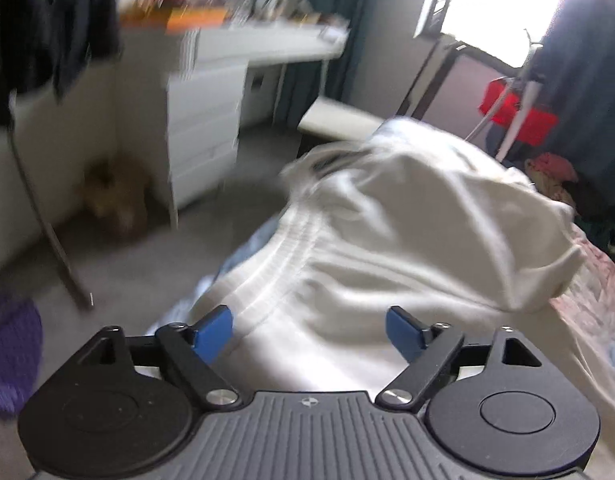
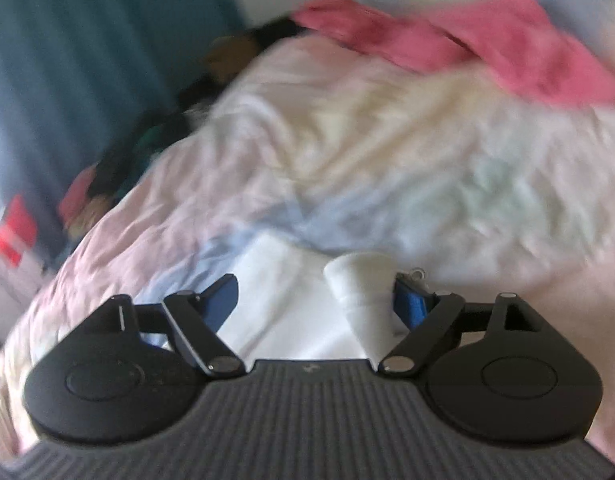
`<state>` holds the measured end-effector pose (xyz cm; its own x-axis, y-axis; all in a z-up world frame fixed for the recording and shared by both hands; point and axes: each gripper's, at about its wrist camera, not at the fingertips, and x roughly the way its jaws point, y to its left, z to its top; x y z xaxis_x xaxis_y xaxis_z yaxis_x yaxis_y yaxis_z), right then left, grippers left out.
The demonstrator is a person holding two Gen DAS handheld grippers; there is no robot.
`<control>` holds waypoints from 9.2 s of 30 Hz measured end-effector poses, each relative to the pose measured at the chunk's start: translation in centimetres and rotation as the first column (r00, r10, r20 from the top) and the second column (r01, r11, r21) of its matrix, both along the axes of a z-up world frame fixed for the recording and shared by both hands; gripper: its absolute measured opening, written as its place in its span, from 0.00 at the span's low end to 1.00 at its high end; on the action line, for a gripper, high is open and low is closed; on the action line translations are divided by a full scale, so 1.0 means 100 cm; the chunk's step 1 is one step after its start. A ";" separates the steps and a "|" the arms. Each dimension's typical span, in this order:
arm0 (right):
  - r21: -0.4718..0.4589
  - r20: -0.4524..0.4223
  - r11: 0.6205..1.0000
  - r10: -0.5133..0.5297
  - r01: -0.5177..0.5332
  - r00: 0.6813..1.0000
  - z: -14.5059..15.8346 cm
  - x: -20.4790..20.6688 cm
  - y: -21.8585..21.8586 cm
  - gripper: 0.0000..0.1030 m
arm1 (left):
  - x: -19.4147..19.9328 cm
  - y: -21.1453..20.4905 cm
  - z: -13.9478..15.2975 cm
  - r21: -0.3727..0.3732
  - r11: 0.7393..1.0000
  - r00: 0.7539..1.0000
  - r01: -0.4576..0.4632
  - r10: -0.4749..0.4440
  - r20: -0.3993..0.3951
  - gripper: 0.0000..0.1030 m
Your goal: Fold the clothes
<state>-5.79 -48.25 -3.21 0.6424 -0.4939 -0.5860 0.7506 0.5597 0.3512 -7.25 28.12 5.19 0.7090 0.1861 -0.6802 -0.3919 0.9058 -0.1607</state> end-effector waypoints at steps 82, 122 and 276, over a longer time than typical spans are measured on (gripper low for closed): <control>0.165 0.275 0.873 0.406 -0.458 0.872 -0.051 0.107 0.092 0.81 | 0.275 -0.391 -0.029 -0.148 0.715 0.721 0.683 -0.627 0.295 0.76; 0.327 0.098 0.897 0.281 -0.297 0.955 -0.042 0.268 0.053 0.15 | 0.116 -0.239 -0.080 -0.106 0.852 0.855 0.513 -0.497 0.147 0.81; 0.130 0.197 0.981 0.117 -0.144 0.973 0.078 0.029 -0.078 0.08 | 0.113 0.070 0.024 -0.579 0.806 0.938 -0.125 0.285 0.195 0.11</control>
<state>-2.92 -56.04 4.59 0.8008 -0.3185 -0.5072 0.5876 0.5821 0.5621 4.05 35.16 7.61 0.8615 -0.0007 -0.5078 -0.4288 0.5348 -0.7281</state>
